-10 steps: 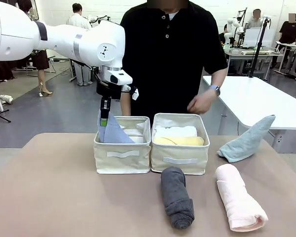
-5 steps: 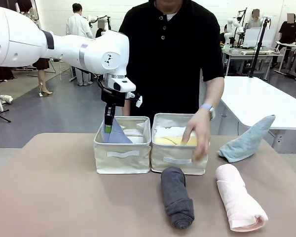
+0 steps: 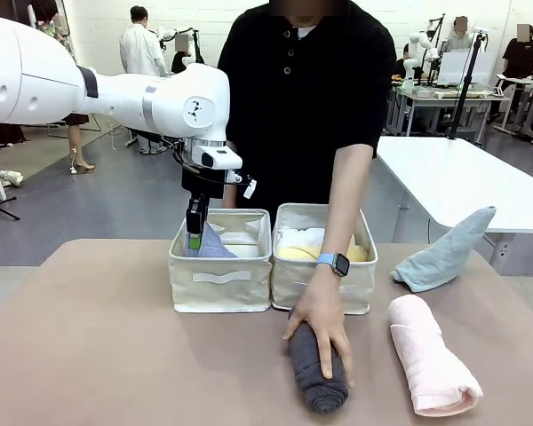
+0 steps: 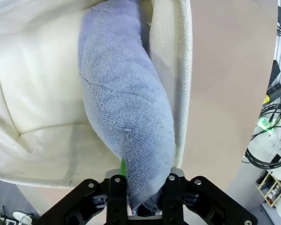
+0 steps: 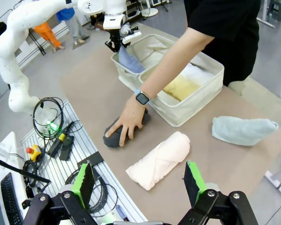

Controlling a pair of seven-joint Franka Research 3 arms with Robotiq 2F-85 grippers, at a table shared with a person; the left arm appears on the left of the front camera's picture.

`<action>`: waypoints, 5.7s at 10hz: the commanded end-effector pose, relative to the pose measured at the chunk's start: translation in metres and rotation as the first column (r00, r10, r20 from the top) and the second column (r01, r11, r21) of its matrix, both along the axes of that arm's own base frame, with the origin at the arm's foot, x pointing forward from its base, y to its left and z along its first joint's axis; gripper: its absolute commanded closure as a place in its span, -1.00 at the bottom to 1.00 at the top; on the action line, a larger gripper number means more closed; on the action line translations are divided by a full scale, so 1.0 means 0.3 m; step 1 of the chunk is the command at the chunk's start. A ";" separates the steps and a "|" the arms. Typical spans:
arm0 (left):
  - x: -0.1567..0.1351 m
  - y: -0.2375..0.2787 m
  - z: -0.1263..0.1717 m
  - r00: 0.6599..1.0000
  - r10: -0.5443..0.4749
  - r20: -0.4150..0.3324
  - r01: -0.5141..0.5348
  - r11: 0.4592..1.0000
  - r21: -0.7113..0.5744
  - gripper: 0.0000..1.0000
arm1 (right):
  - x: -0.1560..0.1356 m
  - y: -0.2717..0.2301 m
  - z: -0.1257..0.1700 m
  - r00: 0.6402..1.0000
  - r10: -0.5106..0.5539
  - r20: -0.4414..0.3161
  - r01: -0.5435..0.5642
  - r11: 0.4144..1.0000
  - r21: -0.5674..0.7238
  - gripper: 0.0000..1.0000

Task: Sort the towels based on their folding style.
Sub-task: Pick up one triangle-folded towel and place it in the left Fabric basket, then pick up another triangle-folded towel from the table and place it in the left Fabric basket.

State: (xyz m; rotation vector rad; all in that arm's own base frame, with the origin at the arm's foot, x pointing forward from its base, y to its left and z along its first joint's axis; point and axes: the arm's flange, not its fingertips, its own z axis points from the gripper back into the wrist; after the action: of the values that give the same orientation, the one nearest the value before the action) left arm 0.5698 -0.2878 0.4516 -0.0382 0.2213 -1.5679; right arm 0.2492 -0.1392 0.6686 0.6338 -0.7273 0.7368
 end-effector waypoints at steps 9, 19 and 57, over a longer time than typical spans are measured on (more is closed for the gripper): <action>-0.016 0.010 0.043 0.998 -0.041 0.043 0.041 0.999 0.006 -1.00 | 0.002 0.003 -0.001 1.000 0.018 0.019 -0.018 0.999 0.029 -1.00; -0.317 0.515 0.704 0.964 0.040 0.262 0.070 0.914 -0.400 -1.00 | 0.002 0.003 -0.001 1.000 0.018 0.019 -0.018 0.999 0.029 -1.00; -0.469 1.319 0.745 0.921 0.268 0.281 0.029 0.674 -0.738 -1.00 | -0.050 0.217 0.151 0.974 -0.163 -0.156 0.006 0.709 -0.705 -1.00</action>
State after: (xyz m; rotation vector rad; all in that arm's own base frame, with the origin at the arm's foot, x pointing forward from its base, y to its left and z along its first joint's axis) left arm 0.4302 0.1075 0.6743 -0.3742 -0.7166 -1.3985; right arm 0.2807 -0.0472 0.6935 -0.0538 -0.1934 0.7208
